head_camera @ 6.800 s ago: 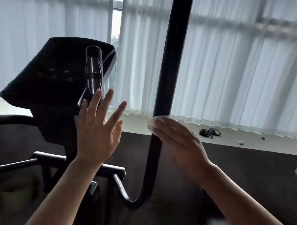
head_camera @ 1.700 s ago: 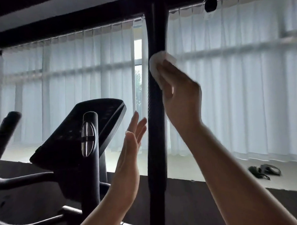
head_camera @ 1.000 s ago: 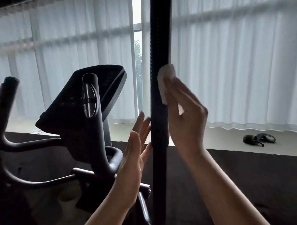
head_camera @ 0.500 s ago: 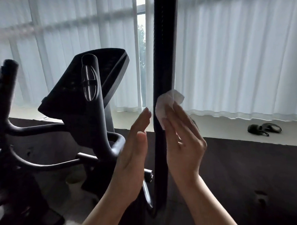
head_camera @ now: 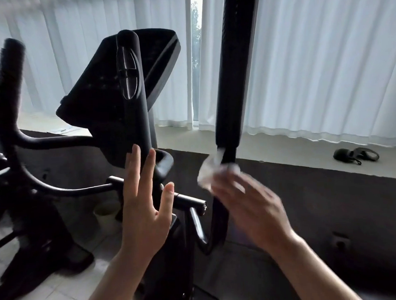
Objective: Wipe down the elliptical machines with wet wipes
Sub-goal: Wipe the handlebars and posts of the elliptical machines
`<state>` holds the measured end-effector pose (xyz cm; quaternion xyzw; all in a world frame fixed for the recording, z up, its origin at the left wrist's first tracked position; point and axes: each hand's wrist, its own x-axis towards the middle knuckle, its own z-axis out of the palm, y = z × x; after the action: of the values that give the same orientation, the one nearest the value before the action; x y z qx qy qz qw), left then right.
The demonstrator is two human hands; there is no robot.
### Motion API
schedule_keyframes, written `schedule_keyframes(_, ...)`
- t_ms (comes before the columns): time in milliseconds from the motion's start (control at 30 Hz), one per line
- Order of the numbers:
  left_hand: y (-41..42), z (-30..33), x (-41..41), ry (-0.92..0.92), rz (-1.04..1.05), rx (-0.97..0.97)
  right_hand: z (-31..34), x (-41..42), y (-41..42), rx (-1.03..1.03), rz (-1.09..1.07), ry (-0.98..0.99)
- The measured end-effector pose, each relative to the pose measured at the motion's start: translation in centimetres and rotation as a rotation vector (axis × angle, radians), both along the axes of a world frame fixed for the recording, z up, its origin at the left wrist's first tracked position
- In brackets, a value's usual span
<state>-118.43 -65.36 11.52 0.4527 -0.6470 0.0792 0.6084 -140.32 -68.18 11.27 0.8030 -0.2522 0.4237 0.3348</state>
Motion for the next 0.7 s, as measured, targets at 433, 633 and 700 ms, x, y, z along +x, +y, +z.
schedule_keyframes(433, 0.8, -4.4, 0.9, -0.111, -0.047, 0.097, -8.6, -1.7, 0.0, -0.236, -0.179, 0.643)
schedule_keyframes(633, 1.2, -4.8, 1.4, -0.151, -0.060, 0.138, 0.9, -2.2, 0.0, -0.372, -0.099, 0.423)
schedule_keyframes(700, 1.0, -4.8, 1.4, -0.155, -0.064, 0.143, 4.1, -2.8, -0.6, -0.428, -0.158, 0.292)
